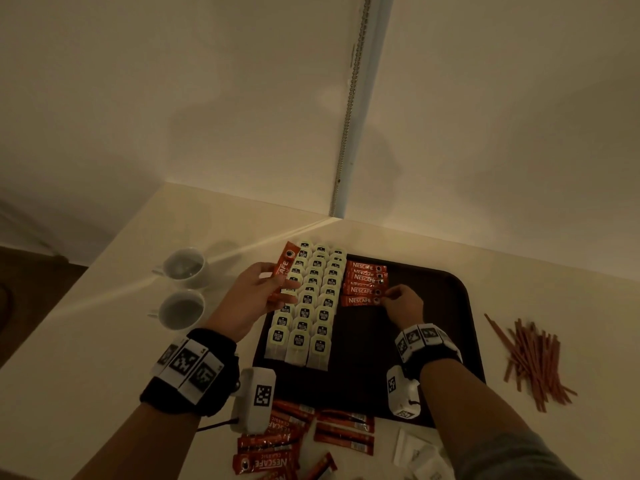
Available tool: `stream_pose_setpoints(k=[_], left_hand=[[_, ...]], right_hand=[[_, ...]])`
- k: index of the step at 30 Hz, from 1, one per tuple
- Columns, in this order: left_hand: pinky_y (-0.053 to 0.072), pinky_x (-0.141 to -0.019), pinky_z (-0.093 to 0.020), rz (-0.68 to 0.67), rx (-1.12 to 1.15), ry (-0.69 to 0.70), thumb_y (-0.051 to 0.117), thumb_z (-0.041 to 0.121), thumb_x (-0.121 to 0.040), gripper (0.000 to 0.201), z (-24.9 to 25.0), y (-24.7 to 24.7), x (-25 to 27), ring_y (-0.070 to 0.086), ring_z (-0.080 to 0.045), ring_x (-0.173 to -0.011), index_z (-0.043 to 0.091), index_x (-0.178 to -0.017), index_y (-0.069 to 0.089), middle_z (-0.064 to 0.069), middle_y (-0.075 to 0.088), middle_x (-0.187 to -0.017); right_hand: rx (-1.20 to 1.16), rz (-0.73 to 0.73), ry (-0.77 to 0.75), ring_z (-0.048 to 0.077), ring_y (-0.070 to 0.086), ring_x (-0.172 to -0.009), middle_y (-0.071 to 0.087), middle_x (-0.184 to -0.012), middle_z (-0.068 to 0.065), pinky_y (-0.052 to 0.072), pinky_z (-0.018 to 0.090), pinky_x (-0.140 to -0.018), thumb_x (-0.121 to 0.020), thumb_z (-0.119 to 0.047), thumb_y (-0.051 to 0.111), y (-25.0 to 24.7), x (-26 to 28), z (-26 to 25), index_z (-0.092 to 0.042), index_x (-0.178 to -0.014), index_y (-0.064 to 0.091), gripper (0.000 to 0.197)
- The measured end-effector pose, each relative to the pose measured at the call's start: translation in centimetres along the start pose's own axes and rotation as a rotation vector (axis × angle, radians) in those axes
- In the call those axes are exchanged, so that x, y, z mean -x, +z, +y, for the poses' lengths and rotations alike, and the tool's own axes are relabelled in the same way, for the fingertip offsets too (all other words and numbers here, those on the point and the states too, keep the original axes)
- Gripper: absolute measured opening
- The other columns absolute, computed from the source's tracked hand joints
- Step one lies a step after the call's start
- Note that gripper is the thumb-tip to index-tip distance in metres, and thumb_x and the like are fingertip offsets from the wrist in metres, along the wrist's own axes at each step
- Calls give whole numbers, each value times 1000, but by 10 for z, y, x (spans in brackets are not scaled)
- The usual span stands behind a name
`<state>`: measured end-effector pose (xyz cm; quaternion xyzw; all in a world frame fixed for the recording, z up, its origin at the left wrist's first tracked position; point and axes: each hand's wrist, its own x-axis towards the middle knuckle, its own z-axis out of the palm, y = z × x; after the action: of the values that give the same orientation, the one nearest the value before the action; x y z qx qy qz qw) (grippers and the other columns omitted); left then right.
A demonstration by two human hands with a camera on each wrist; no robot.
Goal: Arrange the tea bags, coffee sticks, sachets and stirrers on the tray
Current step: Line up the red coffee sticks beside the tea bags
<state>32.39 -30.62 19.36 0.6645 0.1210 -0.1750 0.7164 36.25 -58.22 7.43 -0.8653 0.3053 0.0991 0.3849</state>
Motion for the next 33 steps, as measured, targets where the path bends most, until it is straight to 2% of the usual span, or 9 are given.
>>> stream_pose_setpoints(k=[3, 6, 8, 10, 13, 15, 18, 23, 33], left_hand=[[53, -64, -22, 16, -23, 35, 50, 5, -96, 6, -1, 0, -4, 69, -14, -65, 4, -102, 50, -9, 72, -87], [52, -59, -15, 47, -142, 127, 62, 3, -88, 5, 1, 1, -8, 68, -9, -61, 6, -92, 62, -9, 70, -85], [52, -60, -14, 70, -226, 199, 67, 4, -84, 9, 3, 4, -10, 66, -8, -58, 9, -91, 69, -9, 68, -85], [53, -65, -16, 66, -304, 260, 71, 5, -82, 15, 7, 8, -11, 66, -10, -58, 10, -96, 72, -10, 68, -84], [55, -68, -20, 34, -353, 358, 73, 5, -79, 16, 15, 18, -8, 66, -9, -61, 11, -94, 72, -2, 67, -76], [57, -73, -25, 35, -329, 414, 73, 4, -79, 14, 17, 21, -6, 67, -9, -72, 13, -89, 73, 3, 68, -79], [57, -78, -26, 60, -236, 450, 71, 2, -80, 14, 18, 22, -1, 67, -16, -84, 12, -90, 74, -3, 71, -87], [56, -72, -23, 65, 16, 428, 65, -4, -83, 17, 19, 27, 5, 67, -15, -77, 12, -84, 72, -4, 71, -81], [52, -66, -16, 96, -111, 486, 75, 0, -74, 14, 24, 24, 7, 66, -5, -69, 6, -87, 74, -4, 72, -81]], right_hand=[[-52, 23, 20, 13, 52, -94, 57, -118, 9, 45, 24, -80, -88, -15, 62, -3, 5, -1, -9, -115, 55, 29], [-262, 72, -91, 11, 55, -91, 58, -117, 9, 47, 22, -71, -90, -22, 60, -10, 22, -22, -12, -113, 55, 26], [-456, -44, -237, 16, 58, -96, 59, -118, 7, 52, 28, -75, -91, -30, 58, -15, 47, -48, -18, -110, 56, 22], [-578, -279, -384, 19, 61, -101, 61, -115, 3, 54, 36, -84, -91, -33, 56, -16, 75, -75, -23, -110, 57, 23], [-626, -490, -554, 15, 64, -91, 65, -101, 1, 55, 29, -77, -88, -22, 62, -13, 103, -99, -22, -112, 60, 24], [-664, -484, -592, 13, 64, -84, 66, -95, 1, 54, 24, -72, -86, -12, 65, -12, 109, -104, -14, -102, 64, 16], [-740, -474, -590, 8, 64, -73, 65, -87, 4, 52, 18, -67, -85, -3, 63, -15, 112, -109, -5, -94, 64, 9], [-709, -389, -621, 12, 62, -69, 65, -83, 7, 51, 19, -64, -81, -6, 69, -22, 119, -117, -2, -90, 65, 10], [-718, -385, -542, 10, 66, -68, 68, -84, 10, 53, 17, -64, -82, -6, 67, -34, 123, -121, -1, -91, 68, 10]])
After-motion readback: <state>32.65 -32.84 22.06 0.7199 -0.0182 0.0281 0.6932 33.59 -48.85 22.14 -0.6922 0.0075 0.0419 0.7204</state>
